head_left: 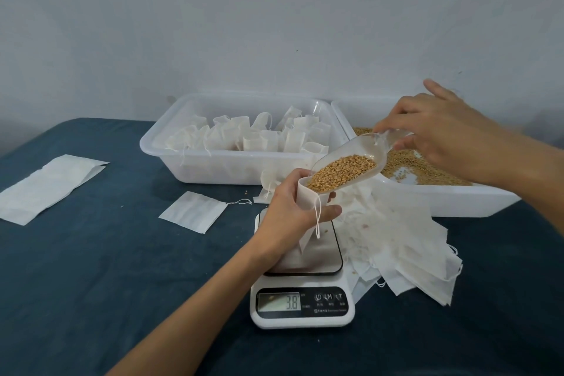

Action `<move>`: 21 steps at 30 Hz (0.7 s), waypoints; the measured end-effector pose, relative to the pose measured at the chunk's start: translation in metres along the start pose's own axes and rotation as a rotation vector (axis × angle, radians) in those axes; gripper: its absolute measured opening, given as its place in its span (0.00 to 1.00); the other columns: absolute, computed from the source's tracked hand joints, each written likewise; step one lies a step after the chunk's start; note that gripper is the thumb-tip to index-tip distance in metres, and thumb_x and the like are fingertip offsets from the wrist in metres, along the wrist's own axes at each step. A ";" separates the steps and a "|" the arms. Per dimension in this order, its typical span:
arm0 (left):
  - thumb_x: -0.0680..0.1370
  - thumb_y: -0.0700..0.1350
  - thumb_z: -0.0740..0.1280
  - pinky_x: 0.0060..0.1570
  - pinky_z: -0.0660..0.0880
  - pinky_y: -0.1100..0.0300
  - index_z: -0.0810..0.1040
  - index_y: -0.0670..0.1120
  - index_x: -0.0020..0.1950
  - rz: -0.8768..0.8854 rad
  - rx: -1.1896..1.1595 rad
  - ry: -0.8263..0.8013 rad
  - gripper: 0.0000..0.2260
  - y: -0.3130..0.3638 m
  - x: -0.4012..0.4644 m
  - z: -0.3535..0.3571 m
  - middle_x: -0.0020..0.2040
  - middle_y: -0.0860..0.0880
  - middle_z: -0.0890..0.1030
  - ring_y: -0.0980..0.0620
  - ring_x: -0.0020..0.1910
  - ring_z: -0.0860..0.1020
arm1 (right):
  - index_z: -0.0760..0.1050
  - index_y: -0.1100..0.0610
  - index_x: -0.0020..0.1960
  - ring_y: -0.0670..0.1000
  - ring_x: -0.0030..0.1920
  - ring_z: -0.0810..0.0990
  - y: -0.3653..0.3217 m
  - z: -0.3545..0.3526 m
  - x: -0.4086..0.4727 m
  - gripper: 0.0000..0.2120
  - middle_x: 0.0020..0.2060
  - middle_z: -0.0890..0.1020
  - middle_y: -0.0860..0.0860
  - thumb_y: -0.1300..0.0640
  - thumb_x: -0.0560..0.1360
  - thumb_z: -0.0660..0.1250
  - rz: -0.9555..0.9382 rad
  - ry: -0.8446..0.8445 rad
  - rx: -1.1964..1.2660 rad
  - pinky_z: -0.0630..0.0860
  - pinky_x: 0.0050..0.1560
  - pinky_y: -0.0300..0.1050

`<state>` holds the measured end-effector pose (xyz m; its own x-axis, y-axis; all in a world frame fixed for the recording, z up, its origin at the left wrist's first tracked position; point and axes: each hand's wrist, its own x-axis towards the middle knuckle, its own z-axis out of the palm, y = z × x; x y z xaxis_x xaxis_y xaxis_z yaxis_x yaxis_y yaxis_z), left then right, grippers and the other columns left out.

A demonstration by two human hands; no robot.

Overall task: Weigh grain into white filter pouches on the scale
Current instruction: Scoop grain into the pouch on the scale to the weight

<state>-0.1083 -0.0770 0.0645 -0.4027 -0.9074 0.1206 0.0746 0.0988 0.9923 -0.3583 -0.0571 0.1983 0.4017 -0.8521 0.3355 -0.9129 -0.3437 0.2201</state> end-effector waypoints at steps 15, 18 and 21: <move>0.74 0.32 0.77 0.44 0.78 0.72 0.74 0.40 0.67 0.001 -0.021 -0.002 0.24 0.004 -0.003 0.002 0.56 0.44 0.84 0.61 0.46 0.85 | 0.80 0.51 0.64 0.57 0.55 0.80 -0.002 0.000 0.001 0.18 0.52 0.80 0.52 0.61 0.76 0.72 0.001 -0.007 -0.003 0.47 0.78 0.57; 0.74 0.32 0.78 0.45 0.78 0.70 0.74 0.42 0.67 -0.001 -0.032 0.000 0.24 0.004 -0.003 0.002 0.57 0.43 0.84 0.60 0.47 0.85 | 0.80 0.50 0.65 0.57 0.56 0.80 -0.003 0.000 0.001 0.18 0.53 0.80 0.52 0.61 0.77 0.71 0.014 -0.018 0.002 0.46 0.79 0.57; 0.74 0.32 0.78 0.47 0.79 0.69 0.74 0.43 0.67 -0.010 -0.056 -0.001 0.25 0.003 -0.002 0.002 0.57 0.44 0.85 0.57 0.50 0.86 | 0.79 0.50 0.65 0.57 0.58 0.79 -0.003 0.000 0.001 0.18 0.54 0.80 0.52 0.60 0.77 0.70 0.019 -0.026 0.001 0.45 0.79 0.56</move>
<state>-0.1087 -0.0739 0.0673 -0.4044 -0.9078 0.1108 0.1217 0.0666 0.9903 -0.3548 -0.0567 0.1978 0.3823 -0.8685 0.3154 -0.9204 -0.3278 0.2131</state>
